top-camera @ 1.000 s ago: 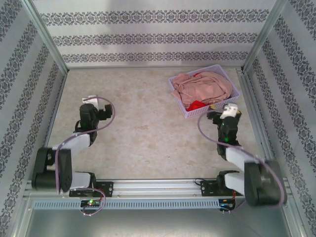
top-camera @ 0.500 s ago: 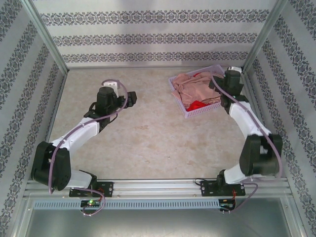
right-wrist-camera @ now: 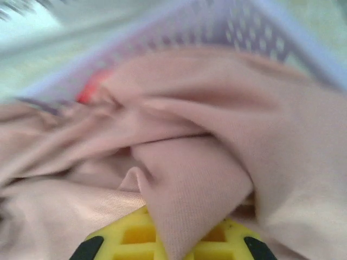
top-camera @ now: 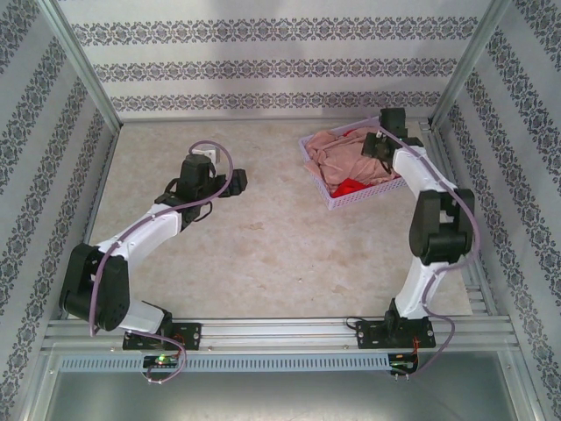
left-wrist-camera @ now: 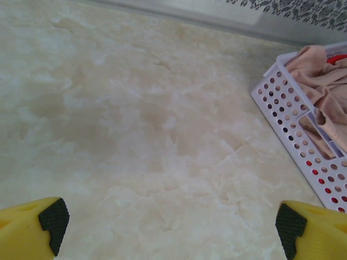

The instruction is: Fold the inside-out t-shirt

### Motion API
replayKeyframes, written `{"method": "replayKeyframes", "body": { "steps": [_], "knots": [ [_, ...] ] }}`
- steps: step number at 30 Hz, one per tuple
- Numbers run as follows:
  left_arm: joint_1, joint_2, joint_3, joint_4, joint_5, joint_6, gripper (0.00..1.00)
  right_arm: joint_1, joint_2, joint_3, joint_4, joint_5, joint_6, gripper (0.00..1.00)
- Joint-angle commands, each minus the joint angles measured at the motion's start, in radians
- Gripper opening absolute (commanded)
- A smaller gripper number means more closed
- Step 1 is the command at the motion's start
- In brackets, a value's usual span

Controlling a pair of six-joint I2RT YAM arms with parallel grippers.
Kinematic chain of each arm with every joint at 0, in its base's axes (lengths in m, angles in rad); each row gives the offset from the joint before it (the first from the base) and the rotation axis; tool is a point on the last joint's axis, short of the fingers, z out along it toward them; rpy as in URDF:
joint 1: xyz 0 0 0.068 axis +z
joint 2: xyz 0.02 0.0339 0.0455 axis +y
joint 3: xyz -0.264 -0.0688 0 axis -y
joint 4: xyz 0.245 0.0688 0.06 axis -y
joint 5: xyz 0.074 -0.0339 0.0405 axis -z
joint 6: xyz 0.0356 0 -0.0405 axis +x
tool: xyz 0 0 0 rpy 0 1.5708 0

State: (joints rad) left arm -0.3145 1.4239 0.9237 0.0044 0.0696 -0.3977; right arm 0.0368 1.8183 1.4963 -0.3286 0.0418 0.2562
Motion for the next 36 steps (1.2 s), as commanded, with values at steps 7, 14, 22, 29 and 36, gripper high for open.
{"method": "replayKeyframes", "body": {
  "steps": [7,14,22,29,36],
  "knots": [
    [0.014,-0.169,0.001,-0.086,-0.239,-0.013,1.0,0.41,-0.344,0.292,0.167,-0.143,-0.13,0.0],
    [0.02,-0.374,-0.013,-0.206,-0.406,-0.037,1.0,0.552,-0.174,0.489,0.104,-0.121,-0.095,0.0],
    [0.019,-0.624,-0.055,-0.308,-0.542,-0.005,1.0,0.557,0.03,0.433,-0.109,-0.292,-0.044,0.72],
    [0.017,-0.517,-0.108,-0.201,-0.258,-0.063,1.0,0.357,-0.122,-0.052,-0.08,-0.013,-0.101,0.96],
    [0.013,-0.319,-0.086,-0.166,-0.159,-0.085,1.0,0.347,0.17,0.181,-0.213,0.047,-0.231,0.84]
  ]
}}
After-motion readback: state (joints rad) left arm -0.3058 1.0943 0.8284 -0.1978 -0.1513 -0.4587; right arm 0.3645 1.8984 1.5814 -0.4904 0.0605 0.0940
